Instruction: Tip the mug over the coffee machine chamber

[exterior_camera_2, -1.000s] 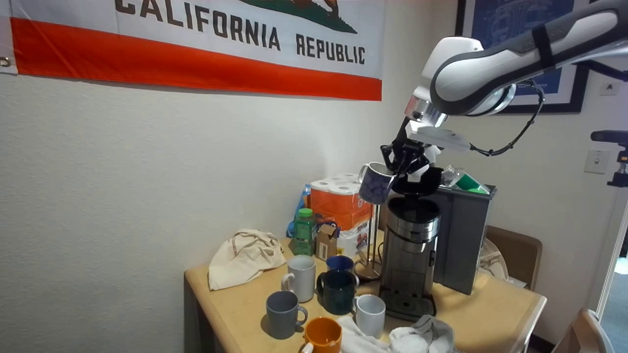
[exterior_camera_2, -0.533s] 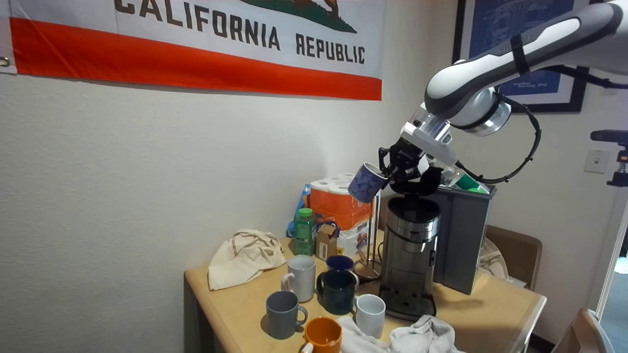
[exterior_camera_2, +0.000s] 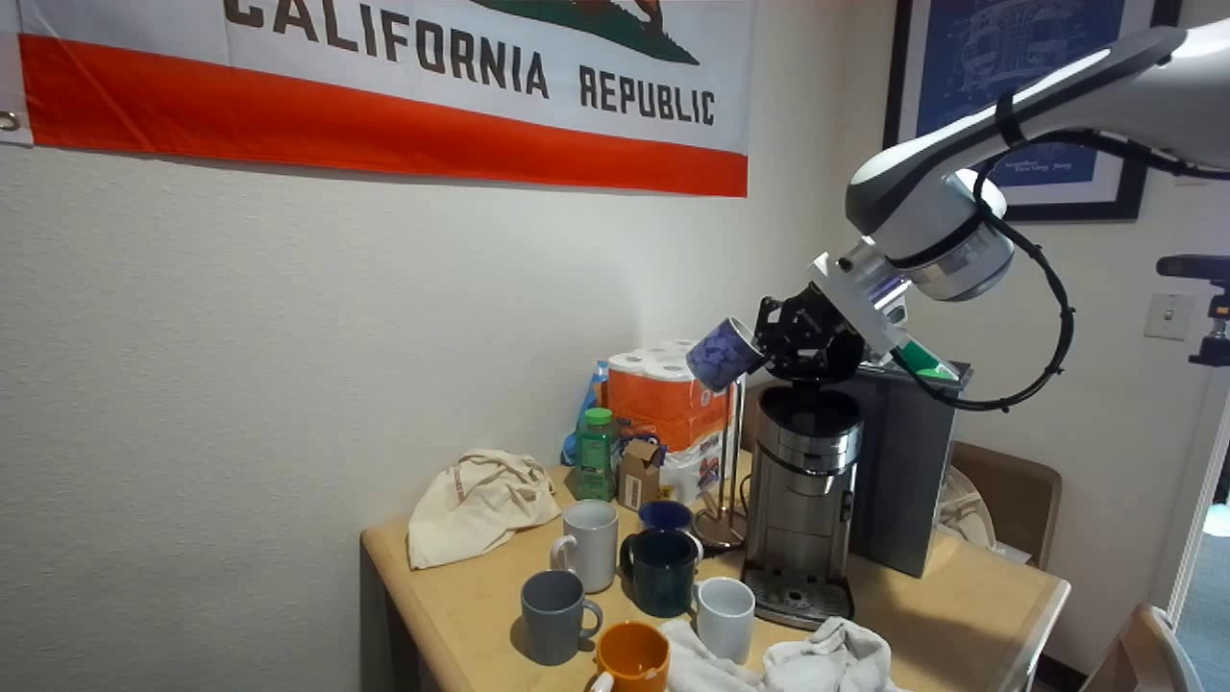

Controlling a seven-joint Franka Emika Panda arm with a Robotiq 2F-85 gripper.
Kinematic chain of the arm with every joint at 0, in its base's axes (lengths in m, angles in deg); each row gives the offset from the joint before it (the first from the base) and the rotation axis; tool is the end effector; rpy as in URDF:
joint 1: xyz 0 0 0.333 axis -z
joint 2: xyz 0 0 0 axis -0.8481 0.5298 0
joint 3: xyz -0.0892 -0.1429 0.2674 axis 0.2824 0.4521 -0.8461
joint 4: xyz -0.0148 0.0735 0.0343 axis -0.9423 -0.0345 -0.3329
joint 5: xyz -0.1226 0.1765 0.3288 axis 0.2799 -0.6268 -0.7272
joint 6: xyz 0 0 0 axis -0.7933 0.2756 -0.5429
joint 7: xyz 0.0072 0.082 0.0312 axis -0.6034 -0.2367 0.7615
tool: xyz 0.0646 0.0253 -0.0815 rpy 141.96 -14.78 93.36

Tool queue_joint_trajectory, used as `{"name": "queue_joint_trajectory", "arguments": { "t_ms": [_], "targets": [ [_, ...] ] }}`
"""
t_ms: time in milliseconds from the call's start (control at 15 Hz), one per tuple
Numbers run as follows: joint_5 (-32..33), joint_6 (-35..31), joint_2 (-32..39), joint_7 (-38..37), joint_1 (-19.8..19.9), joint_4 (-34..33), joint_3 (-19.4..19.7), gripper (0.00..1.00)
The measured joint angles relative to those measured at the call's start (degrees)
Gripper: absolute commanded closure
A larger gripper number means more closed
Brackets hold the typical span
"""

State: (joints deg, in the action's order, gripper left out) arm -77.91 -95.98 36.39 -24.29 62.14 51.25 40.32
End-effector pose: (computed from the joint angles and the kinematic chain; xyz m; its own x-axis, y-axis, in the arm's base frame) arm 0.5955 -0.0807 0.4558 0.4646 -0.8855 0.0042 -0.6128 -0.3249 -0.7204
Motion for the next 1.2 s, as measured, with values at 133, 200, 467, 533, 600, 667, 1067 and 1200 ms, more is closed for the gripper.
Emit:
{"name": "queue_joint_trajectory", "arguments": {
  "t_ms": [133, 200, 467, 533, 600, 667, 1067, 1200],
  "targets": [
    [-7.92, -0.92, -0.45, 5.06, 0.55, 1.29, 0.01, 0.96],
    [-12.09, -1.19, -0.84, 7.78, 0.84, 2.1, 0.02, 0.96],
    [-27.91, -1.37, -2.48, 18.94, 1.77, 5.5, 0.1, 0.96],
    [-31.4, -1.36, -2.85, 21.57, 1.93, 6.3, 0.11, 0.97],
    [-34.59, -1.34, -3.21, 24.0, 2.06, 7.07, 0.12, 0.96],
    [-37.49, -1.3, -3.51, 26.21, 2.14, 7.75, 0.13, 0.96],
    [-51.12, -0.02, -4.14, 36.07, 2.18, 10.58, 0.32, 0.96],
    [-53.8, 0.89, -4.14, 37.96, 2.19, 11.19, 0.46, 0.96]
  ]
}}
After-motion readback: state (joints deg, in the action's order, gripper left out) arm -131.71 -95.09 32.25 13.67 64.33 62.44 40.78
